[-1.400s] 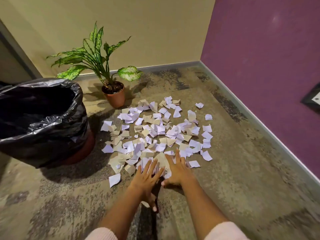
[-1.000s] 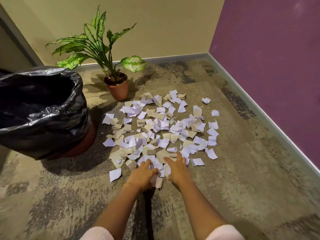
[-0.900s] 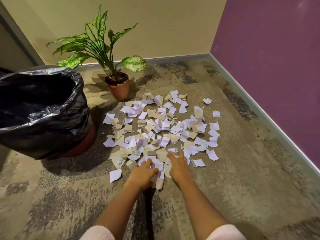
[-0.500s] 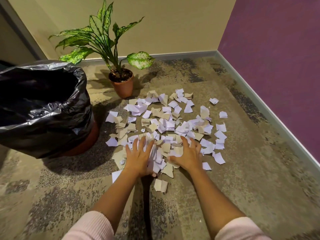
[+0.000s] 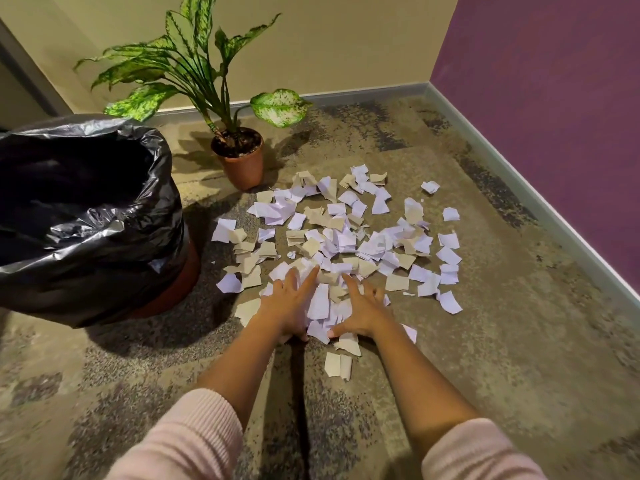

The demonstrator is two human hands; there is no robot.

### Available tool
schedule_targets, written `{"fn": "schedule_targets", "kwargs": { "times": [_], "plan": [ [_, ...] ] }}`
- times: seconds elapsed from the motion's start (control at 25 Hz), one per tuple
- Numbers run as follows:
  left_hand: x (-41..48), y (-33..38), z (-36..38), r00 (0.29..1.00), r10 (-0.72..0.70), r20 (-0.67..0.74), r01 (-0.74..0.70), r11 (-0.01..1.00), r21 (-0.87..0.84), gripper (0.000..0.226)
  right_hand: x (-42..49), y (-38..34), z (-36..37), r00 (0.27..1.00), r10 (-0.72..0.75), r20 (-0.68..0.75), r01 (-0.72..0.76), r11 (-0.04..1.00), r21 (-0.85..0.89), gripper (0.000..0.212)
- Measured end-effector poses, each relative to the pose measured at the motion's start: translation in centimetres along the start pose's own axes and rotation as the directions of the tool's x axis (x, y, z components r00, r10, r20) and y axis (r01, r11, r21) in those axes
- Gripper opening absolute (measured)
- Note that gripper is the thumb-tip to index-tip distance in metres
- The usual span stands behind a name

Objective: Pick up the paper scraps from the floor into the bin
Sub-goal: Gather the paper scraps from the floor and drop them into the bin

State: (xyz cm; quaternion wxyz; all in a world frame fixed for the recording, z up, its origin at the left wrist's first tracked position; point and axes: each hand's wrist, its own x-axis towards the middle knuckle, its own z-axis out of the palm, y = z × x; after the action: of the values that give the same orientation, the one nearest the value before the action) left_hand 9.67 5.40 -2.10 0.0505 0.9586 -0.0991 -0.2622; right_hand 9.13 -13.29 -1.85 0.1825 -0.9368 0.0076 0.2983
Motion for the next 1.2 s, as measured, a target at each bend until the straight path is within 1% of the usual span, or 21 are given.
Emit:
{"fn": "schedule_targets", "kwargs": {
  "times": [0.08, 0.12, 0.16, 0.24, 0.32, 0.4, 0.44, 0.56, 0.6, 0.68, 0.76, 0.84, 0.96, 1.08, 1.2],
  "plan": [
    [-0.2, 0.4, -0.2, 0.998, 0.057, -0.022, -0.059, 0.996, -0.068, 0.129, -0.2, -1.1, 1.0, 1.0, -0.019, -0.023, 0.018, 1.0, -0.019, 0.122],
    [-0.4, 0.6, -0.1, 0.996, 0.089, -0.024, -0.09, 0.993, -0.071, 0.129, -0.3, -1.5, 1.4, 0.999, -0.024, -0.035, 0.022, 0.998, -0.061, 0.116],
    [-0.5, 0.6, 0.3, 0.993, 0.115, -0.028, -0.117, 0.991, -0.066, 0.124, -0.5, -1.9, 1.7, 0.999, -0.029, -0.046, 0.023, 0.993, -0.115, 0.109],
    [-0.7, 0.8, 0.9, 0.993, 0.117, -0.031, -0.118, 0.991, -0.06, 0.1, -0.7, -1.9, 2.3, 0.996, -0.033, -0.077, 0.019, 0.983, -0.183, 0.095],
    [-0.6, 1.0, 1.5, 0.994, 0.097, -0.06, -0.101, 0.993, -0.066, 0.075, -0.7, -1.7, 2.7, 0.993, -0.044, -0.113, 0.026, 0.987, -0.156, 0.076],
    [-0.4, 0.7, 1.6, 0.99, 0.098, -0.098, -0.108, 0.989, -0.097, 0.06, -0.5, -1.9, 2.4, 0.99, -0.051, -0.134, 0.036, 0.993, -0.109, 0.056],
    [-0.2, 0.5, 1.3, 0.989, 0.098, -0.11, -0.11, 0.987, -0.116, 0.054, -0.3, -1.9, 2.3, 0.99, -0.051, -0.135, 0.038, 0.994, -0.102, 0.051],
    [0.4, -0.1, -0.4, 0.987, 0.099, -0.13, -0.116, 0.985, -0.127, 0.036, 0.5, -2.3, 1.6, 0.988, -0.048, -0.146, 0.044, 0.999, -0.03, 0.045],
    [0.4, -0.2, -1.0, 0.984, 0.093, -0.15, -0.113, 0.985, -0.132, 0.033, 0.6, -2.4, 1.3, 0.986, -0.049, -0.161, 0.053, 0.999, 0.015, 0.041],
    [0.3, -0.7, -2.2, 0.977, 0.076, -0.2, -0.106, 0.984, -0.146, 0.029, 0.8, -2.5, 0.5, 0.979, -0.016, -0.202, 0.05, 0.985, 0.162, 0.035],
    [-0.1, -1.2, -3.0, 0.97, 0.056, -0.235, -0.096, 0.982, -0.163, 0.027, 0.5, -2.8, -0.4, 0.969, 0.035, -0.245, 0.038, 0.957, 0.289, 0.034],
    [-0.7, -1.6, -3.9, 0.958, 0.045, -0.283, -0.097, 0.98, -0.173, 0.027, -0.2, -3.2, -1.2, 0.958, 0.072, -0.277, 0.036, 0.929, 0.368, 0.035],
    [-2.1, -2.1, -6.5, 0.933, 0.019, -0.359, -0.085, 0.982, -0.168, 0.016, -1.6, -3.8, -2.8, 0.946, 0.1, -0.309, 0.073, 0.862, 0.502, 0.033],
    [-3.4, -2.7, -9.7, 0.911, 0.008, -0.413, -0.083, 0.983, -0.164, 0.007, -2.8, -5.4, -5.5, 0.937, 0.112, -0.331, 0.108, 0.808, 0.579, 0.031],
    [-5.2, -3.0, -13.8, 0.861, -0.008, -0.508, -0.099, 0.978, -0.183, 0.01, -3.7, -8.2, -9.2, 0.926, 0.087, -0.368, 0.165, 0.783, 0.6, 0.03]
  ]
}}
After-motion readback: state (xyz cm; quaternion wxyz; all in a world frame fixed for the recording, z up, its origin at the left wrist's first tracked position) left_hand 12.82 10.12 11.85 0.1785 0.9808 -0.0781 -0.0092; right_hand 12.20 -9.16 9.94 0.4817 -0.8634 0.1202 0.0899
